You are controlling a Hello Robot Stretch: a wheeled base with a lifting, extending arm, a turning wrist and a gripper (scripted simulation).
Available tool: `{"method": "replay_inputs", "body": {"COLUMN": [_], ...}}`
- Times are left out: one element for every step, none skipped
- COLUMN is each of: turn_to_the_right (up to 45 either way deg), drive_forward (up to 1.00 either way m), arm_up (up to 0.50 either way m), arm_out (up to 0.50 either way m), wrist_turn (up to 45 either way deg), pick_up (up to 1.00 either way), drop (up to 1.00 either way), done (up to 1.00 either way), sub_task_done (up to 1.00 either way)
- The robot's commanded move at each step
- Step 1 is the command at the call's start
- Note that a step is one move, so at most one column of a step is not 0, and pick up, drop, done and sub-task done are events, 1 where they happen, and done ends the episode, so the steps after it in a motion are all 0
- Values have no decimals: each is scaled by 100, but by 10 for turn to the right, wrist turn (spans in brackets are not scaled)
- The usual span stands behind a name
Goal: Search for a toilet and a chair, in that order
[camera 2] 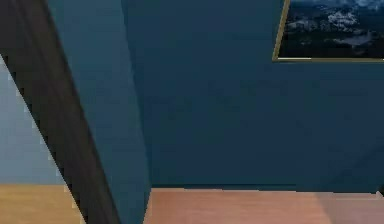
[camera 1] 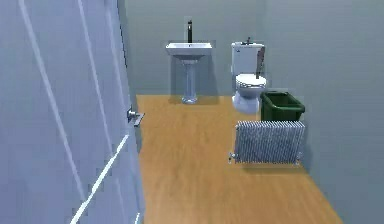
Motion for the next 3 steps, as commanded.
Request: {"method": "replay_inputs", "body": {"turn_to_the_right": [0,0,30], "drive_forward": [100,75,0], "arm_up": [0,0,0], "arm_out": [0,0,0], "wrist_turn": [0,0,0], "pick_up": [0,0,0], "drop": [0,0,0], "done": [0,0,0], "sub_task_done": [0,0,0]}}
